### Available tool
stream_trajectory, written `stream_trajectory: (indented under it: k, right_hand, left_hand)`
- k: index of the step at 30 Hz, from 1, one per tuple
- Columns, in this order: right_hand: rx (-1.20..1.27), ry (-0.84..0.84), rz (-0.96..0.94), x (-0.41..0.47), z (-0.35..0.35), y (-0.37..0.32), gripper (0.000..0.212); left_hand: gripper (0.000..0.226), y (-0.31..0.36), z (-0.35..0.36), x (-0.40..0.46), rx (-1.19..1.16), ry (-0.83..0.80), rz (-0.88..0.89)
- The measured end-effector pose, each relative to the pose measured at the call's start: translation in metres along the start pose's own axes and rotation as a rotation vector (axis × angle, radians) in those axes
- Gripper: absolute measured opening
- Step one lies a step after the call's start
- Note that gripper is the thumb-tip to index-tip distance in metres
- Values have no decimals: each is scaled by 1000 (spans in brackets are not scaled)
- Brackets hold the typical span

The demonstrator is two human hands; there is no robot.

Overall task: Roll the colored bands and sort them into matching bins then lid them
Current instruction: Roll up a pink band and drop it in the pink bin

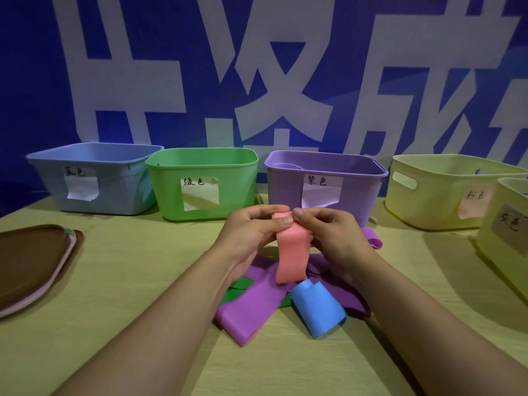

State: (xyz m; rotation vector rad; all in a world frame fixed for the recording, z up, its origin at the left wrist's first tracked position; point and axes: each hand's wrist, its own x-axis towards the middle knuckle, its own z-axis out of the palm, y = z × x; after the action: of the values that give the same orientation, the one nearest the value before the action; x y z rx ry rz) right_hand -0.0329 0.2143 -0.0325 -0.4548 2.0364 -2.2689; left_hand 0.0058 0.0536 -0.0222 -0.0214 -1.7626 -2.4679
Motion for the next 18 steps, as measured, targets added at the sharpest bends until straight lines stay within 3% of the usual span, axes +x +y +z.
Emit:
stream_trajectory:
  k: [5, 11, 18]
  right_hand:
    - [10, -26, -44, -1, 0, 0, 17]
    - [-29, -10, -110, -1, 3, -2, 15]
    - [-73, -18, -132, -5, 4, -5, 12]
  left_hand:
    - [30, 4, 3, -3, -53, -21, -19]
    - [45, -4, 3, 0, 258, 80, -50]
    - [43, -7, 2, 2, 246, 121, -41]
